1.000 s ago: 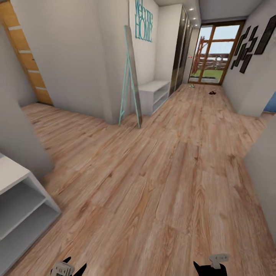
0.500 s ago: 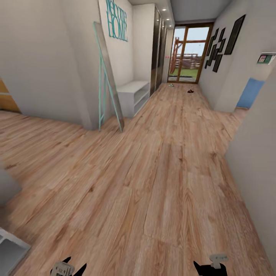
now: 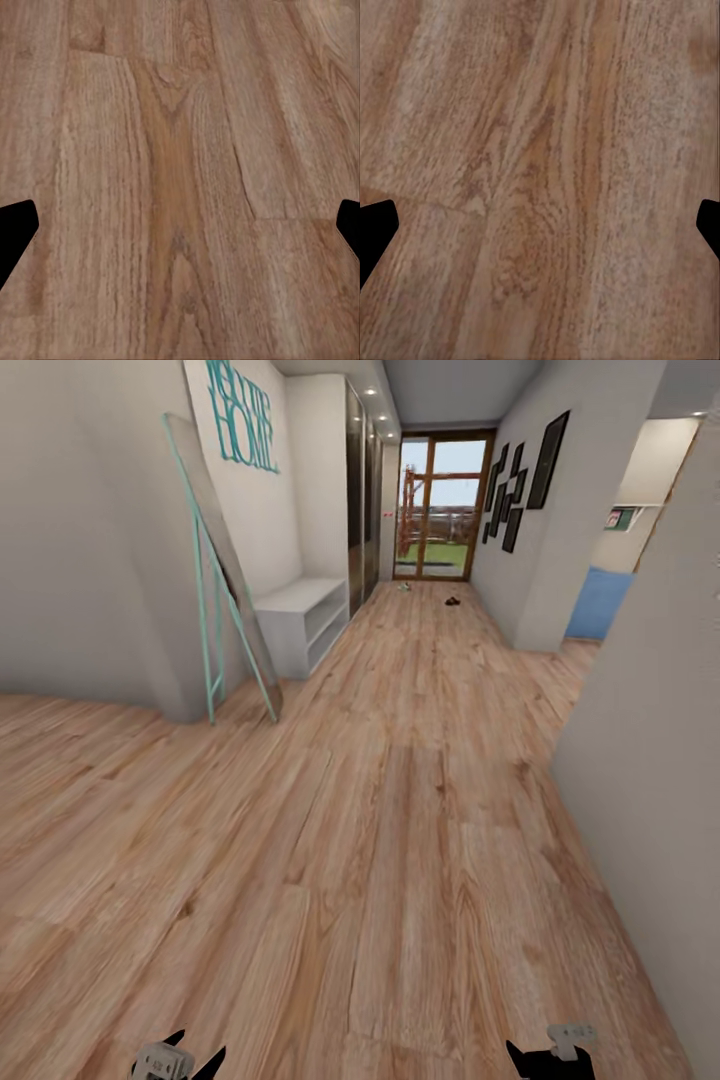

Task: Pick up the two gym shoes and the two sandals from the corridor floor and place them onto the hallstand (shoe rack) in the corridor, making sure they are on the rack and not on the floor. Arrange them so the two gym shoes are next to each other and the two sandals are next to each other.

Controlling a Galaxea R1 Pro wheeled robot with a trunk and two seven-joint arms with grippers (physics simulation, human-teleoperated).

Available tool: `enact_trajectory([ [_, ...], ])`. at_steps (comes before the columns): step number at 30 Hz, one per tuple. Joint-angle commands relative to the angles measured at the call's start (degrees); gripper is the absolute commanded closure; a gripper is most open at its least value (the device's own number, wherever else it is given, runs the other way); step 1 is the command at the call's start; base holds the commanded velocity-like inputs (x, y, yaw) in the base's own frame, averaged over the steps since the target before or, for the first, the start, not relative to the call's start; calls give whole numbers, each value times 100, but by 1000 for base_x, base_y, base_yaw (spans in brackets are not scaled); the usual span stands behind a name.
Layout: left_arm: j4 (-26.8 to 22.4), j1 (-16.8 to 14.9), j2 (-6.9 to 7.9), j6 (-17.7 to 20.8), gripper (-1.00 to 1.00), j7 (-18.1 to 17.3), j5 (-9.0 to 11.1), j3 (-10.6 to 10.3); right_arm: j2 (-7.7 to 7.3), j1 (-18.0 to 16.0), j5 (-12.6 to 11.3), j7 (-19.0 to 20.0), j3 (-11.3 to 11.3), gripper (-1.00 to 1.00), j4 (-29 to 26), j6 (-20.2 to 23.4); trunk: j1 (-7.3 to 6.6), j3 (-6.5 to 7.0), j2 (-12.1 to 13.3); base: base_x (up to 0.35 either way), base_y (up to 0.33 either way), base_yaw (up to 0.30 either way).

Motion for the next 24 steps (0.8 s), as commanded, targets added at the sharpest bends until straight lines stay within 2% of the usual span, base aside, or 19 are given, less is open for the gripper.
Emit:
enact_trajectory([
  [1, 5, -3, -1, 6, -100, -44, 36, 11, 1, -4, 44, 26, -50, -100, 6, -17, 3, 4, -2, 337, 0, -163],
  [10, 5, -3, -1, 6, -100, -40, 36, 15, 21, -4, 50, 26, -42, -100, 16, -17, 3, 82, -2, 337, 0, -102],
  [24, 20, -3, -1, 6, -100, -40, 36, 17, 30, -4, 82, 35, -32, -100, 19, -17, 3, 203, -2, 337, 0, -10],
])
